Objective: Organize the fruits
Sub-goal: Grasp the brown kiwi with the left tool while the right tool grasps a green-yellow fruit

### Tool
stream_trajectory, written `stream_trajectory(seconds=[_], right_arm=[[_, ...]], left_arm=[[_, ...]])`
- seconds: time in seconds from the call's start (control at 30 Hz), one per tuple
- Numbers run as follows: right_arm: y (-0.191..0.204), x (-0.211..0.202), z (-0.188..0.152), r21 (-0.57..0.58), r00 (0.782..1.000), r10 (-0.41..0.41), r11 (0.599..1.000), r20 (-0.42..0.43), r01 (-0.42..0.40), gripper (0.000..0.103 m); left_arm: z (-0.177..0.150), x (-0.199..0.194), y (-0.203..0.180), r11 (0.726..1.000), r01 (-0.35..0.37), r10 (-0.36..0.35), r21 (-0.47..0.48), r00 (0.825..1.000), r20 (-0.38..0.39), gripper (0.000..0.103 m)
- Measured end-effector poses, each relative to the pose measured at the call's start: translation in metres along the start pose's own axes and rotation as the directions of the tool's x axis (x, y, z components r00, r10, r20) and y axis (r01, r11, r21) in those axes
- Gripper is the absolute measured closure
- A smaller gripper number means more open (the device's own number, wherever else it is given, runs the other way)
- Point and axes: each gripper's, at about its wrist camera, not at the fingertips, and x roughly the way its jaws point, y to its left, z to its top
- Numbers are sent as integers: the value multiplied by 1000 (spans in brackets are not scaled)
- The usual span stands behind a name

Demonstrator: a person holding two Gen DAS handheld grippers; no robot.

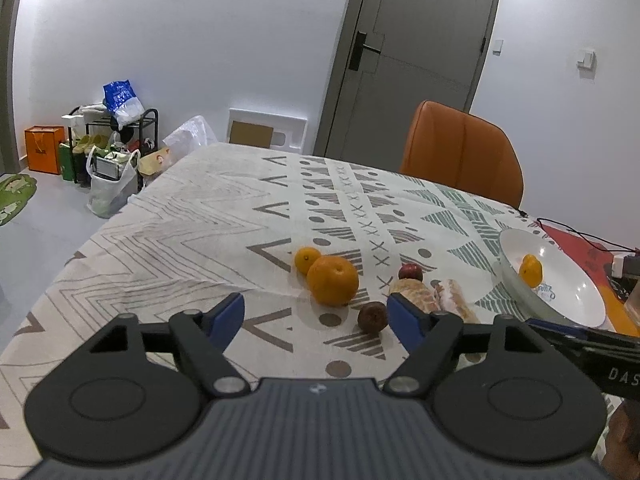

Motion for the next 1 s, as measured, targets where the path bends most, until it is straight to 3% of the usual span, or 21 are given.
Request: stream_trajectory(seconds=[0.23, 0.6, 1.0], right_arm=[[2, 14, -4, 6, 999, 24, 1000, -44, -23, 67], [0, 40, -7, 28, 994, 57, 998, -96, -54, 79], [-11, 32, -2, 52, 995, 60, 997, -74, -56, 86]], left_arm=[[-5, 13, 2, 1000, 11, -11, -6, 999, -34, 38], [-6, 27, -5, 999, 45, -44, 21, 998, -51, 43], [-5, 48, -20, 997, 70, -66, 39, 994, -89, 50]])
